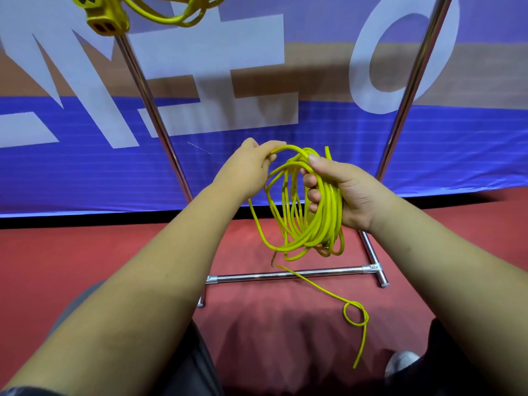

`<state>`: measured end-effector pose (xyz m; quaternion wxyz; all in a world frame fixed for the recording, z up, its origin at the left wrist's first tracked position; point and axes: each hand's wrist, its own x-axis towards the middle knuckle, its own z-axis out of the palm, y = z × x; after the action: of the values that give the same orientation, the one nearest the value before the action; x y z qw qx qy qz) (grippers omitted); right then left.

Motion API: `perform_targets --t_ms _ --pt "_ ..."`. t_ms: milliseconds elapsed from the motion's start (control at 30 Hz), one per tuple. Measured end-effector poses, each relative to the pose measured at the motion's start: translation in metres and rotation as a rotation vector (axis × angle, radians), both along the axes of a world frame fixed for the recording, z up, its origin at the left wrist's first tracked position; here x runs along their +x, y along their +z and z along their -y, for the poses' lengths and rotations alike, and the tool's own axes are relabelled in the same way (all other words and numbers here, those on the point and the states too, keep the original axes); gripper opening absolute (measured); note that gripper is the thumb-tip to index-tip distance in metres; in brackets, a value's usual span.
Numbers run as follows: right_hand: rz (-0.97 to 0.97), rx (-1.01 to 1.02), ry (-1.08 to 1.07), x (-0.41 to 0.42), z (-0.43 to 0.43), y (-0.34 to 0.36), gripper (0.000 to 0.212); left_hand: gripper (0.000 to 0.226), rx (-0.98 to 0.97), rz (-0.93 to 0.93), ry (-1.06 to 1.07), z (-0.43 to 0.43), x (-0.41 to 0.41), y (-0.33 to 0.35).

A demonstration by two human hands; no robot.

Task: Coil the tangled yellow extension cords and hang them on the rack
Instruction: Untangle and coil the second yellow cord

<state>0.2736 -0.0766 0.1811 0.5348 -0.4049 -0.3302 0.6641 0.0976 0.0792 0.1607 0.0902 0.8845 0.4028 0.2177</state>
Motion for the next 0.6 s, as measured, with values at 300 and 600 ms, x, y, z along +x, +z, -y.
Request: perform_targets --t_ms 300,600 --pt "-0.006 -0.015 -0.004 -0.001 -0.003 0.000 0.013 0.054 0.260 -0.260 -0.047 0.008 0.005 -0.002" --pt "0.031 -0.163 -0.216 0.014 -0.006 -0.003 0.004 0.036 -0.275 0.037 0.371 -0.003 -0.018 -0.048"
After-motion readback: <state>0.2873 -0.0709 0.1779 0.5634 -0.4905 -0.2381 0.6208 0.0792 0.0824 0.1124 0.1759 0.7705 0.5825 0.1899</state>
